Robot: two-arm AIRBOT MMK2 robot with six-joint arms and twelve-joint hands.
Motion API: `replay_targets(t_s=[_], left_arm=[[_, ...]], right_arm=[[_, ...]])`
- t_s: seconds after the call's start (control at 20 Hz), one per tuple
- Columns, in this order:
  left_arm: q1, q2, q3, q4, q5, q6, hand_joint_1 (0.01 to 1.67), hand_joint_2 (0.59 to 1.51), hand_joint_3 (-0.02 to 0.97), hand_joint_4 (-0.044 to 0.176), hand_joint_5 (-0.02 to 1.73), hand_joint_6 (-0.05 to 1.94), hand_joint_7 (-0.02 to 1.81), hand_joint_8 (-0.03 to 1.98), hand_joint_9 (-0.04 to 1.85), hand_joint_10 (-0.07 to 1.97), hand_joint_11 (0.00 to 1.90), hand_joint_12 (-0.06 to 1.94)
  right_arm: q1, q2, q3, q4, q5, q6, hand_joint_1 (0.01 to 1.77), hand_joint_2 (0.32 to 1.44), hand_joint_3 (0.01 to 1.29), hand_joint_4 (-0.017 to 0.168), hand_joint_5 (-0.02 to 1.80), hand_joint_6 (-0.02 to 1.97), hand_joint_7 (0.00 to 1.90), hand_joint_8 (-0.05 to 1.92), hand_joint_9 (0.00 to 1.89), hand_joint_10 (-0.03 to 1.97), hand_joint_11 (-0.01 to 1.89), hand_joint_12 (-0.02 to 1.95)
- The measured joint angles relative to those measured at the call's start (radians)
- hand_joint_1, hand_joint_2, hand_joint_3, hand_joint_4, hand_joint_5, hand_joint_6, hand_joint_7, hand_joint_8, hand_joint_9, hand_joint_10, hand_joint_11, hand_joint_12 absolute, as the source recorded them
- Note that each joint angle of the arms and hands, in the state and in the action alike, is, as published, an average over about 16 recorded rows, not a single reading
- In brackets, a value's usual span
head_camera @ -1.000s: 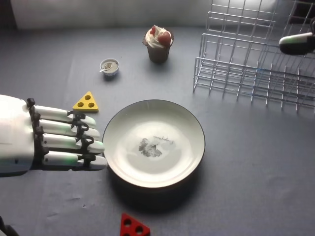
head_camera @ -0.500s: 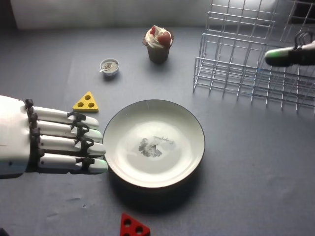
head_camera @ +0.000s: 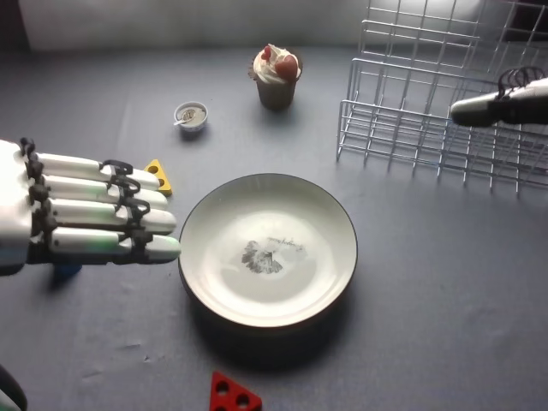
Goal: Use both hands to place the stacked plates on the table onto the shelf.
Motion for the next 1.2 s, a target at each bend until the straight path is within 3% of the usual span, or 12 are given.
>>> replay_targets(t_s=[0.35,0.7,1.2], left_arm=[[0.005,0.002,0.028,-0.026,-0.042,0.001,0.11,0.889,0.004,0.003,0.02,0.02,0.02,0.0,0.03,0.0,0.05,0.01],[0.008,0.01,0.046,0.013,-0.067,0.001,0.11,0.888,0.005,0.004,0.02,0.02,0.02,0.0,0.03,0.0,0.05,0.01],[0.048,-0.018,0.069,0.043,-0.059,0.0,0.12,0.889,0.004,0.004,0.02,0.02,0.02,0.0,0.04,0.0,0.06,0.01]], right_arm=[[-0.011,0.015,-0.017,0.052,0.025,-0.153,0.03,0.92,0.02,-0.006,0.06,0.01,0.08,0.01,0.07,0.02,0.08,0.02],[-0.022,0.033,-0.055,0.078,0.026,-0.309,0.03,0.92,0.02,-0.006,0.06,0.01,0.08,0.01,0.08,0.02,0.09,0.02],[0.004,0.006,-0.069,-0.041,-0.005,-0.316,0.03,0.92,0.02,-0.005,0.06,0.02,0.09,0.01,0.09,0.02,0.1,0.02]])
